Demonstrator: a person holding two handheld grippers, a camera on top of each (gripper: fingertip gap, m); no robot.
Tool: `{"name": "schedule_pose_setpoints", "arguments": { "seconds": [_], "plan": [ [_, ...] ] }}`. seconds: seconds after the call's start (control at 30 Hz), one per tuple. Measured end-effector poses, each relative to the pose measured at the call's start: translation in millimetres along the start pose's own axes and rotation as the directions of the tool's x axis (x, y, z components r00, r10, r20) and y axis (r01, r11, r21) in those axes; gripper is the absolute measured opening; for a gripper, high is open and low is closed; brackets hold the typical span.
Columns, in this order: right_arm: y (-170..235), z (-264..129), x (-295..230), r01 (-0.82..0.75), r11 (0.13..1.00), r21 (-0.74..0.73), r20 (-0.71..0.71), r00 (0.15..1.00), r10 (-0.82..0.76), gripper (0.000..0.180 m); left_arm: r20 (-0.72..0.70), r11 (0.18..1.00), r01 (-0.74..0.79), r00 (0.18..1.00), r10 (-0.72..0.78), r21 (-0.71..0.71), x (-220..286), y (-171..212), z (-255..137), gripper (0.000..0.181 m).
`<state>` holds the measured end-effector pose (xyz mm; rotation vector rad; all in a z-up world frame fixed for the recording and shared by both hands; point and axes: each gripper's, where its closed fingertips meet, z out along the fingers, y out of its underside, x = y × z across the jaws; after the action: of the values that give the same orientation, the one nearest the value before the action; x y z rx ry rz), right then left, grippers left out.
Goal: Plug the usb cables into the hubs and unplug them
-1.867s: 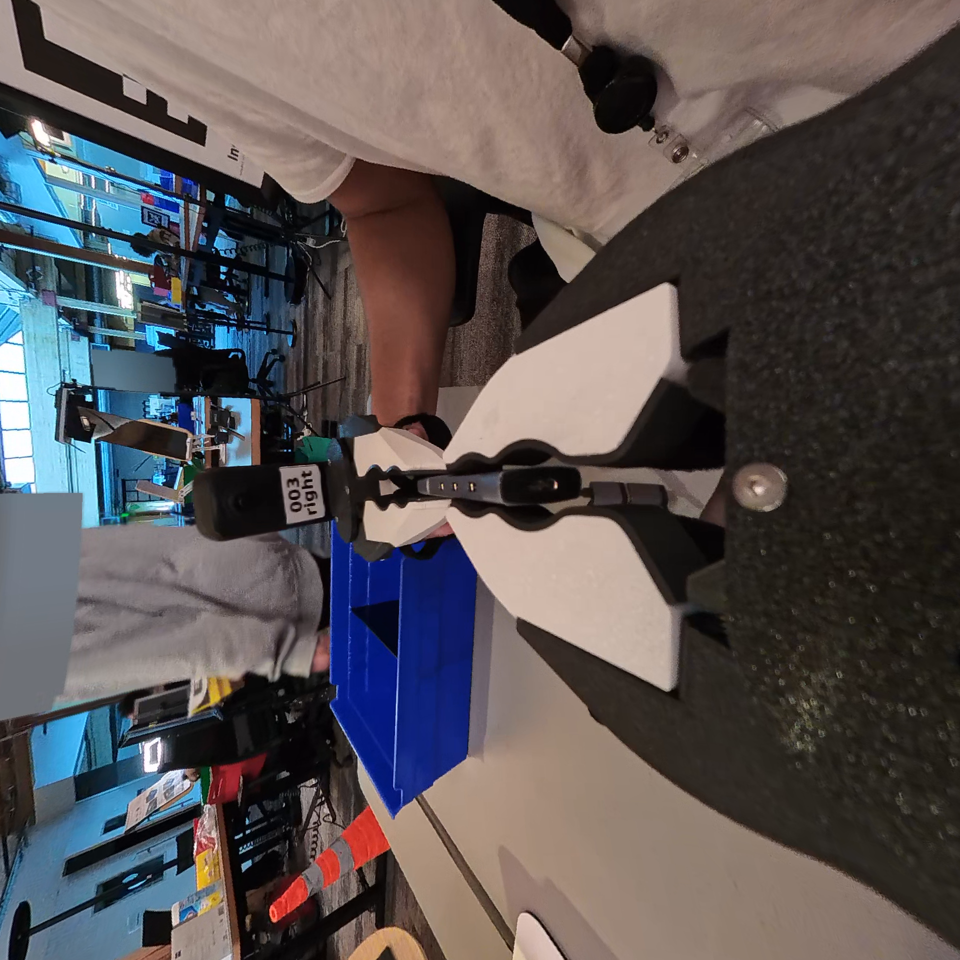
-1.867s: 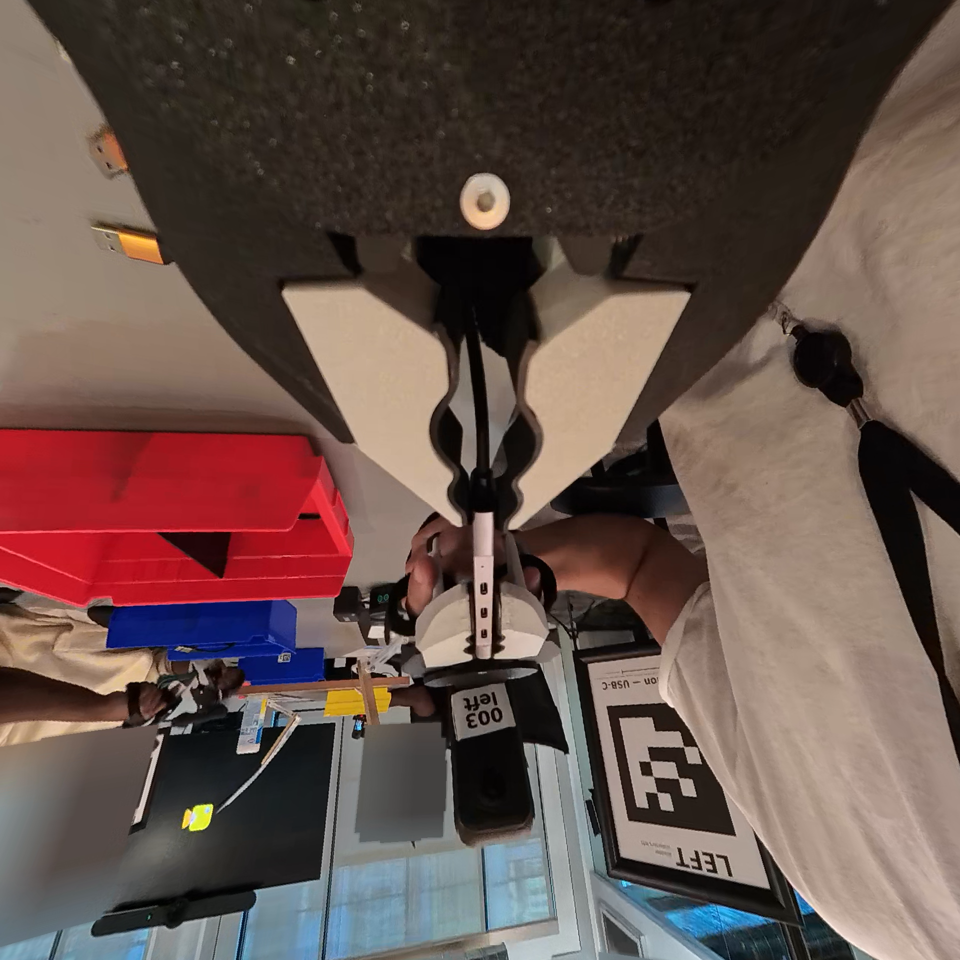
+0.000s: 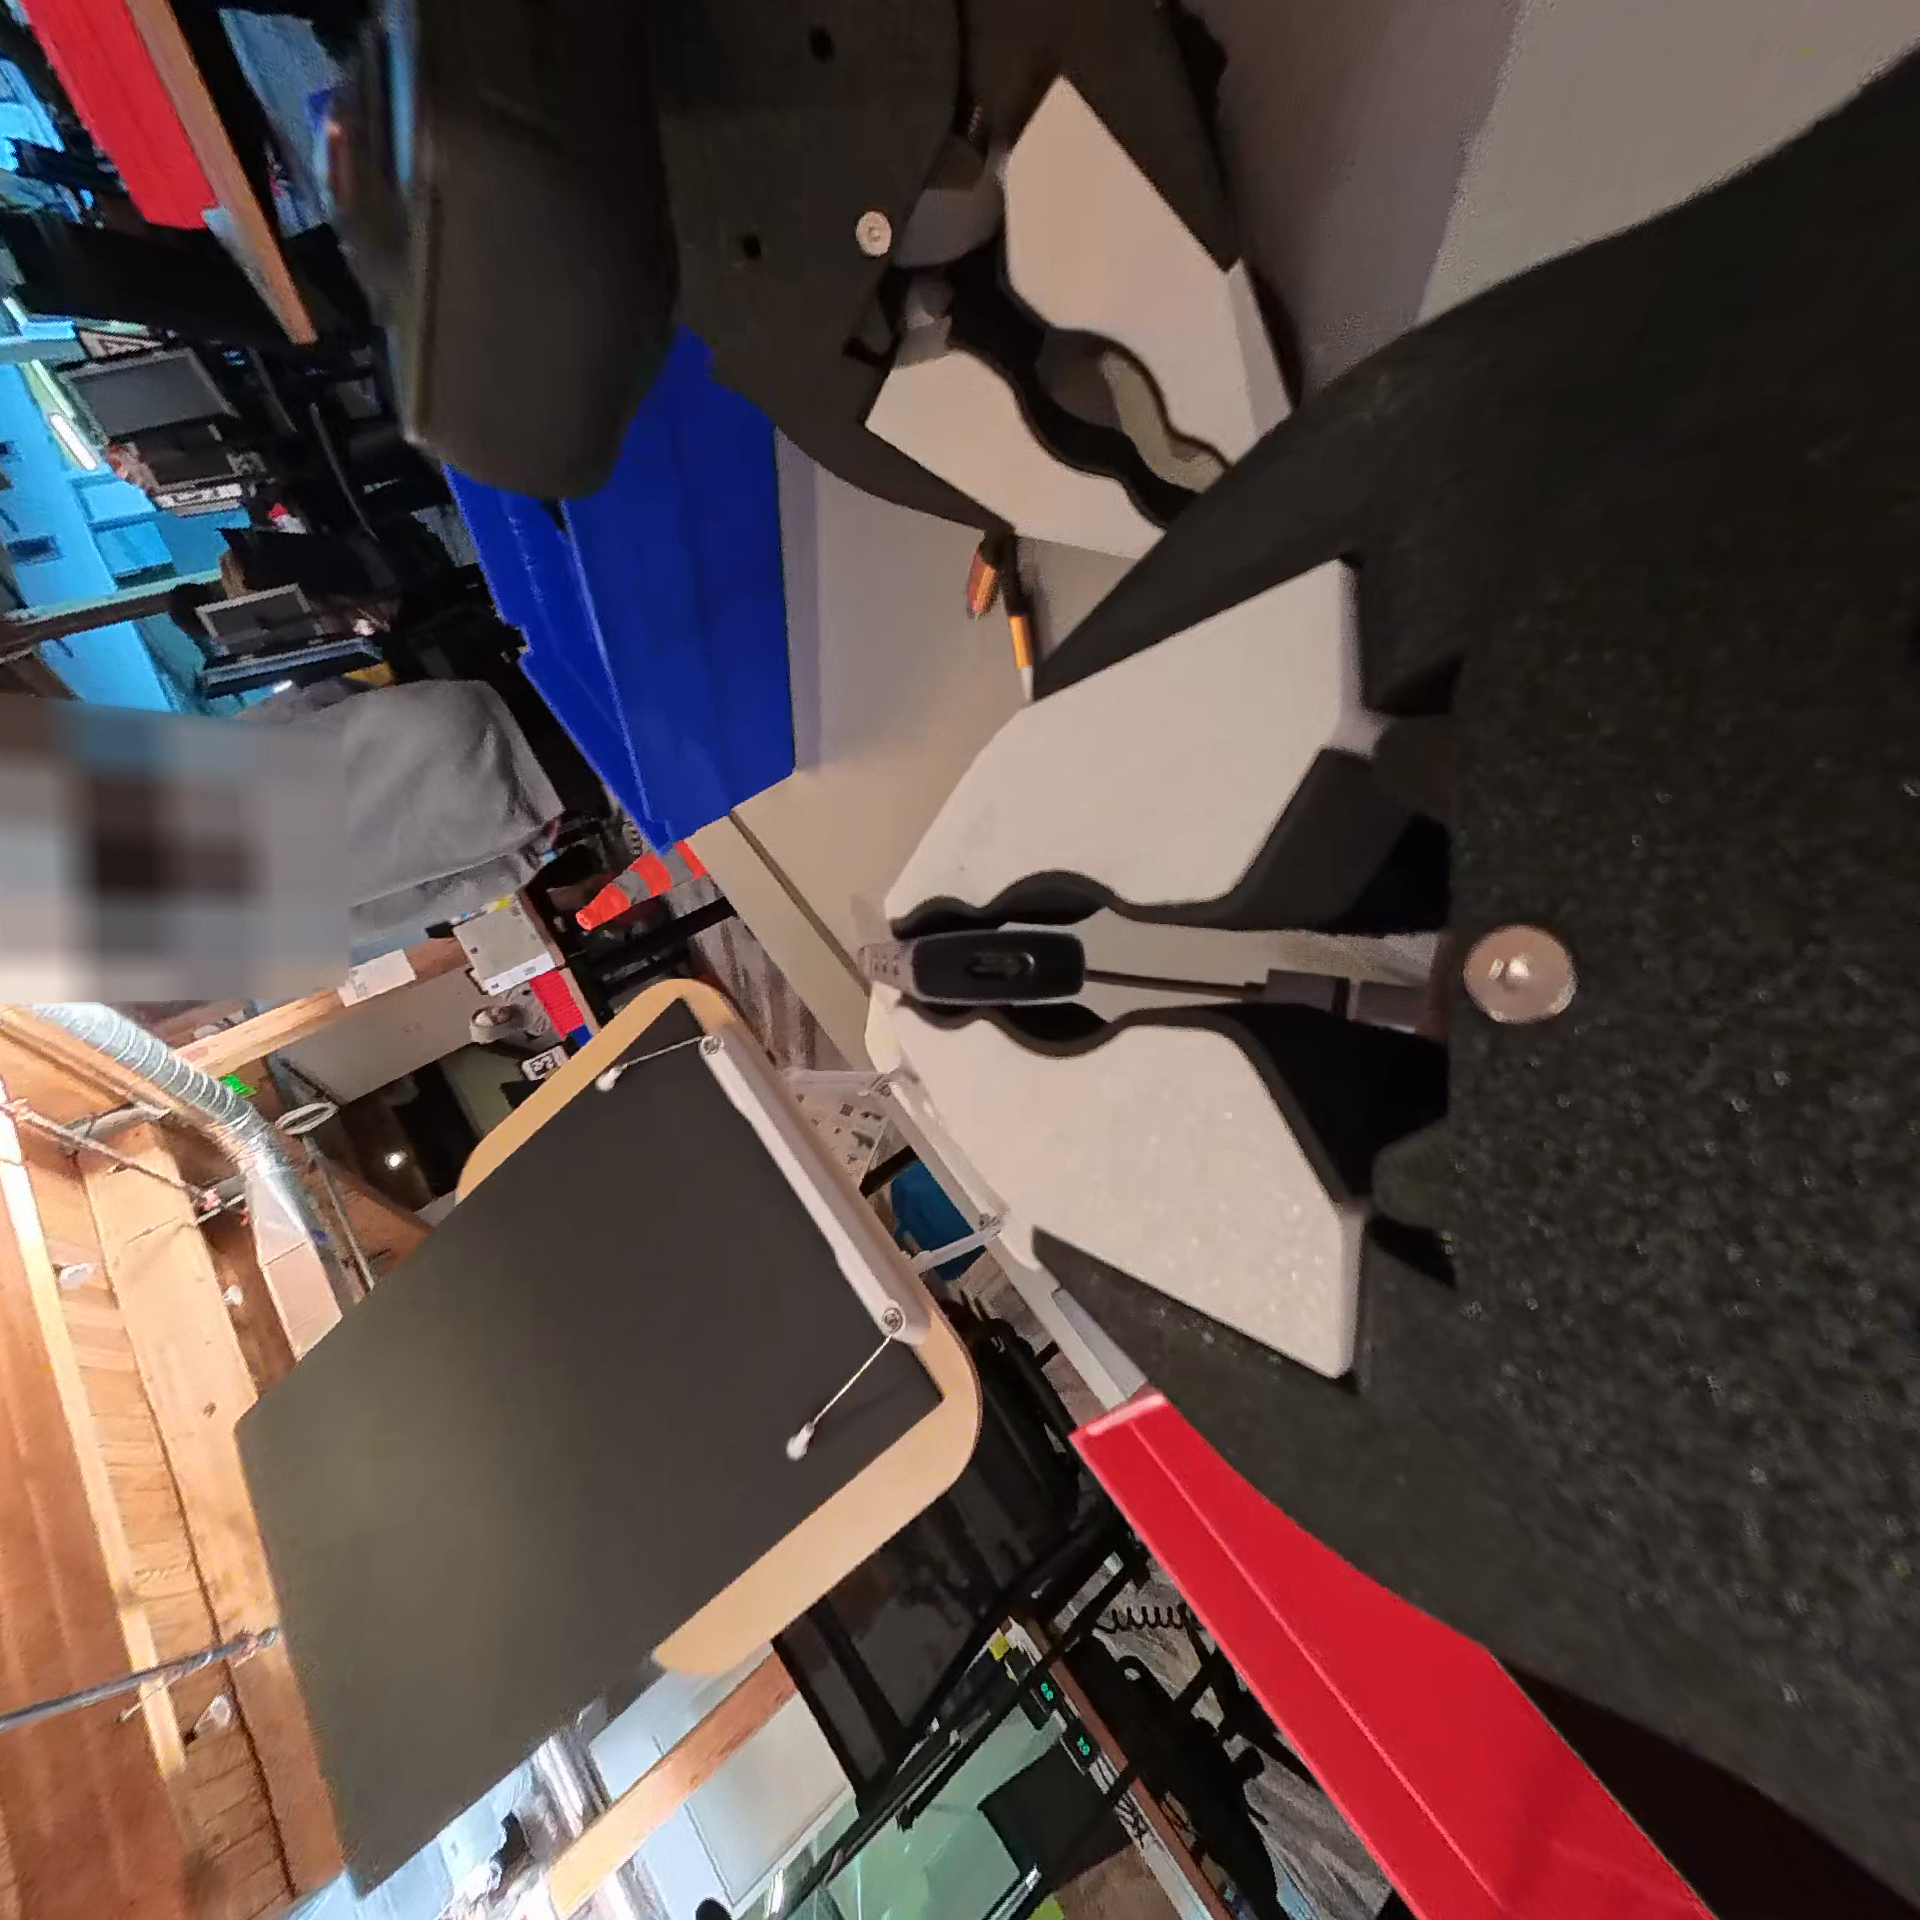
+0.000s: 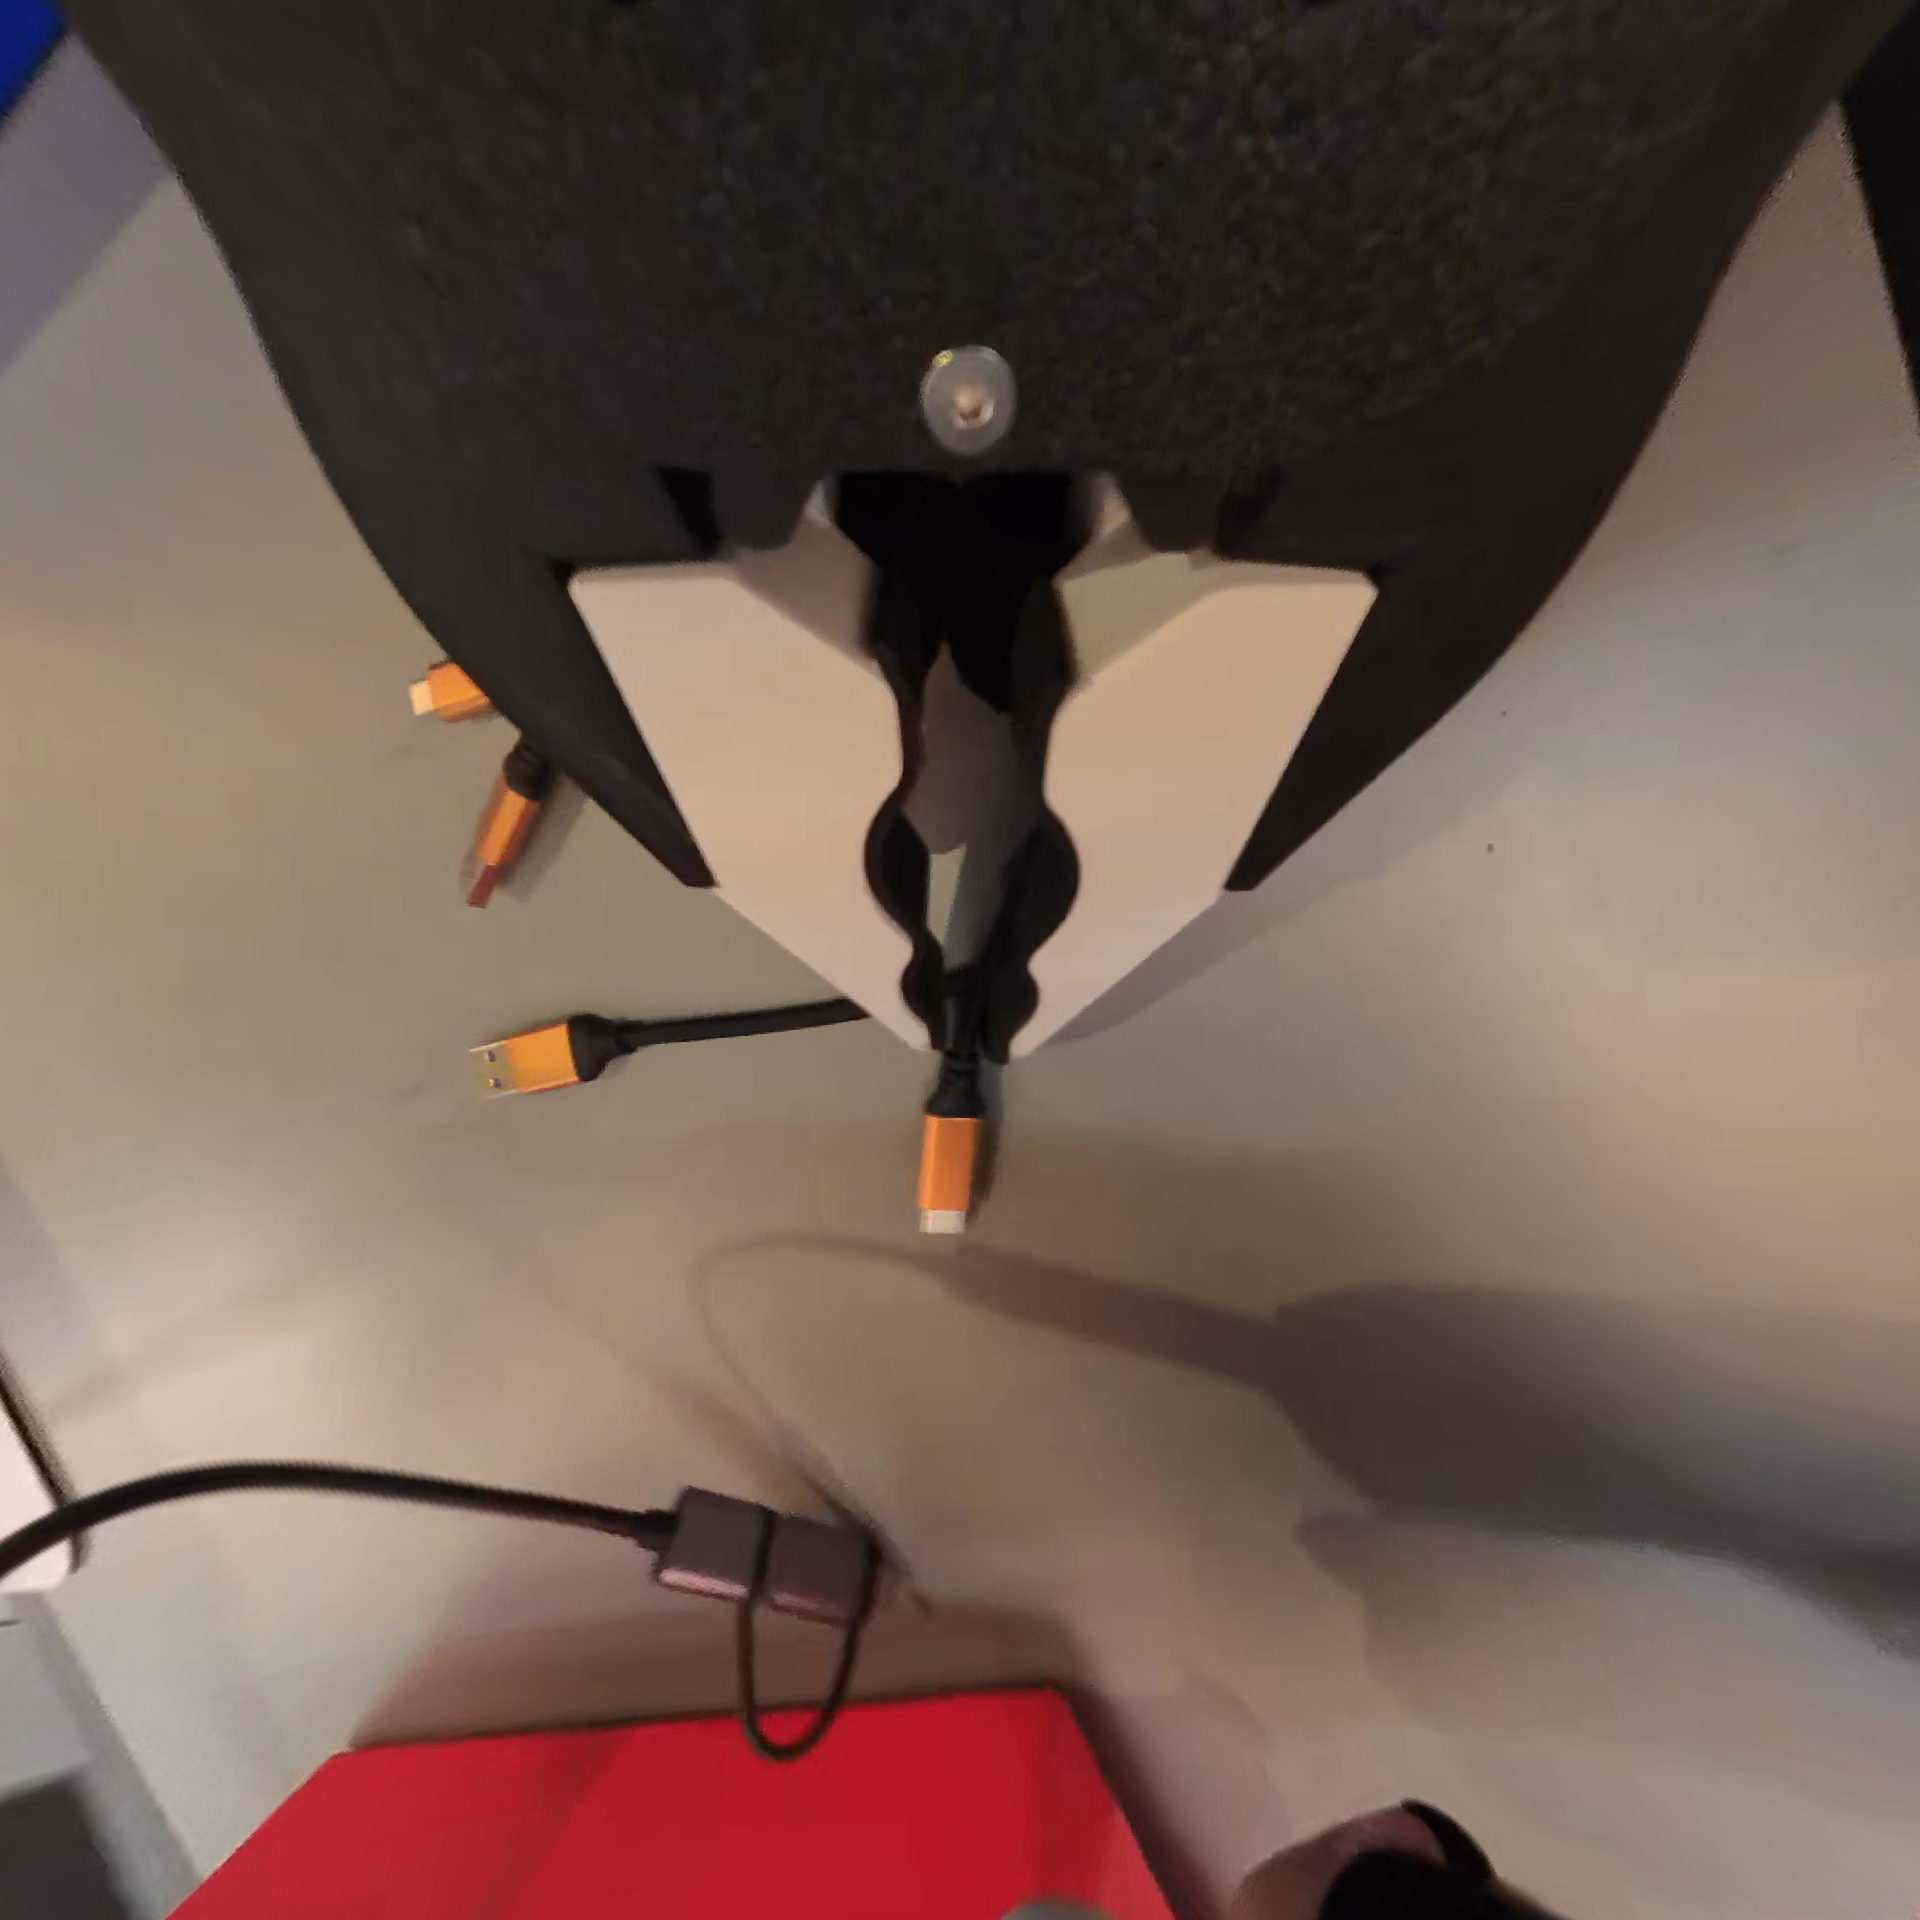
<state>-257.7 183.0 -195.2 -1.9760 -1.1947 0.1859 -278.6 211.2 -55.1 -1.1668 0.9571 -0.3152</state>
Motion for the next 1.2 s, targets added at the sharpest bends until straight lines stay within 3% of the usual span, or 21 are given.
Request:
{"name": "schedule_pose_setpoints", "arguments": {
  "seconds": [0.13, 0.33, 0.43, 0.6, 1.2],
  "plan": [
    [-3, -5, 3, -0.031, 0.999, 0.027, -0.006, 1.0, 0.031, 0.003, -0.041, 0.997, -0.079, 0.996, 0.079, -0.012, 11, 6, -1, 0.009],
    [-6, -59, 14, -0.119, 0.993, 0.024, 0.179, 0.977, 0.113, 0.002, -0.092, 0.973, -0.23, 0.969, 0.228, -0.006, 34, 12, 1, 0.01],
    [-15, -91, 15, -0.176, 0.983, 0.049, 0.285, 0.946, 0.155, 0.002, -0.117, 0.936, -0.353, 0.929, 0.351, 0.002, 48, 13, 2, 0.01],
    [-24, -118, 10, -0.162, 0.985, 0.055, 0.34, 0.931, 0.134, 0.001, -0.135, 0.842, -0.54, 0.833, 0.537, 0.015, 68, 15, 3, 0.01],
    [-8, -113, 6, -0.254, 0.966, -0.039, 0.361, 0.898, 0.251, 0.001, -0.125, 0.708, -0.705, 0.7, 0.703, 0.037, 85, 11, 4, 0.009]
  ]
}}
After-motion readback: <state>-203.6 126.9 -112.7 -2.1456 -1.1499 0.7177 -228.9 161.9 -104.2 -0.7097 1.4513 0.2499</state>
